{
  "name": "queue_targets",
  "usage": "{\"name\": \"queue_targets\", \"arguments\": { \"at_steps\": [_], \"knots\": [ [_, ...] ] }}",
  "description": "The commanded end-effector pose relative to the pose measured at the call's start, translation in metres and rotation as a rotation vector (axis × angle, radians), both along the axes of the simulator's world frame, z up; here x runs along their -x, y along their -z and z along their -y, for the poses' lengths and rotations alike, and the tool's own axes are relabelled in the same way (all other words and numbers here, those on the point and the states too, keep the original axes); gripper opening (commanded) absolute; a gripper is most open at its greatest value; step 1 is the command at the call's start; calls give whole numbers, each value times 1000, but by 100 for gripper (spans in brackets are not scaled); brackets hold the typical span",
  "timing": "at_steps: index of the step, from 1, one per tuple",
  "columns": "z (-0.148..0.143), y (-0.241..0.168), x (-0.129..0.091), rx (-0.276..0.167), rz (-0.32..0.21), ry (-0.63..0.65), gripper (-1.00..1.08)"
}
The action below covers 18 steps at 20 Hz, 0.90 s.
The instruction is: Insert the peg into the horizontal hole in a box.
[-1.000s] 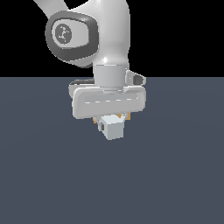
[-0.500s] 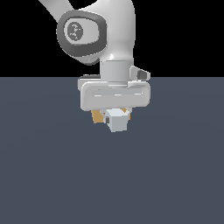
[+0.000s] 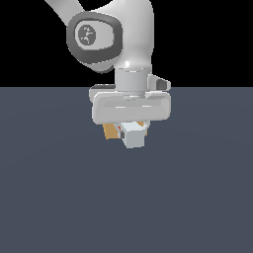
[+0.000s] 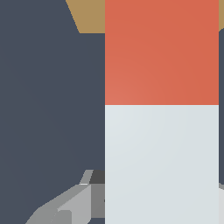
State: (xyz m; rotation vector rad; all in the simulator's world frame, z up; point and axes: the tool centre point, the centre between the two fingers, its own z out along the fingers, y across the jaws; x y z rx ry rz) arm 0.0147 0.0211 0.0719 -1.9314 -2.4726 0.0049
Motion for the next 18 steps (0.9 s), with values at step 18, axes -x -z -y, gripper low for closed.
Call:
{"name": "queue_targets", "arguments": {
  "at_steps": [18],
  "knots": [
    [-64,-4,15,-1,7,1,-100]
  ]
}}
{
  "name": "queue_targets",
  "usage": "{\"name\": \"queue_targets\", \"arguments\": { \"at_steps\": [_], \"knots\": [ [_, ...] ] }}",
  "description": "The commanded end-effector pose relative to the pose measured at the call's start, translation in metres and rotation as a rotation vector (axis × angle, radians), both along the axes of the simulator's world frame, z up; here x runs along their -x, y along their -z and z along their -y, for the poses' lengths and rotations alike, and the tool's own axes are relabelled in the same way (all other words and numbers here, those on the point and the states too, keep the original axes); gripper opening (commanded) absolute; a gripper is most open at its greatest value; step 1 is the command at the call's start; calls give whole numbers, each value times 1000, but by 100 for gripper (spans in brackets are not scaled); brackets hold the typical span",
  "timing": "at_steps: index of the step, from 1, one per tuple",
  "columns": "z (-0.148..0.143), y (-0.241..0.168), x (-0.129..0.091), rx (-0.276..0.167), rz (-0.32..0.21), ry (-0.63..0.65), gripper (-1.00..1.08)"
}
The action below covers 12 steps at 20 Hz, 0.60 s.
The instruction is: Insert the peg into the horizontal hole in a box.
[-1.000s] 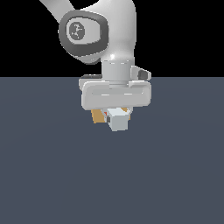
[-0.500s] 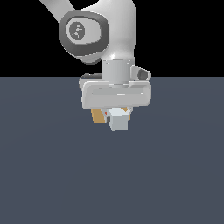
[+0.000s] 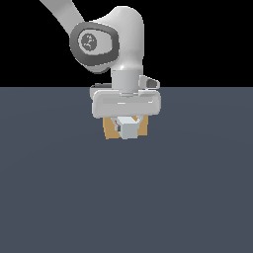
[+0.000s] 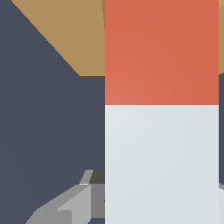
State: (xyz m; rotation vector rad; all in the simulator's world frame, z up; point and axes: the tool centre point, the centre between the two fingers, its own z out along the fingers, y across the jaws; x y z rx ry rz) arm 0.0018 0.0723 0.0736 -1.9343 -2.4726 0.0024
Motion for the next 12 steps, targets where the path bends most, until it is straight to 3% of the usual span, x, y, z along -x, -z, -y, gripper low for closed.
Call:
{"name": "queue_targets", "arguments": {
  "at_steps": [1,6,12],
  "knots": [
    [-19,-2,3,-1,4,-1,-100],
    [-40,-3,8,-1,5,-1,-100],
    [-41,-3,7,-1,5,-1,-100]
  ]
}}
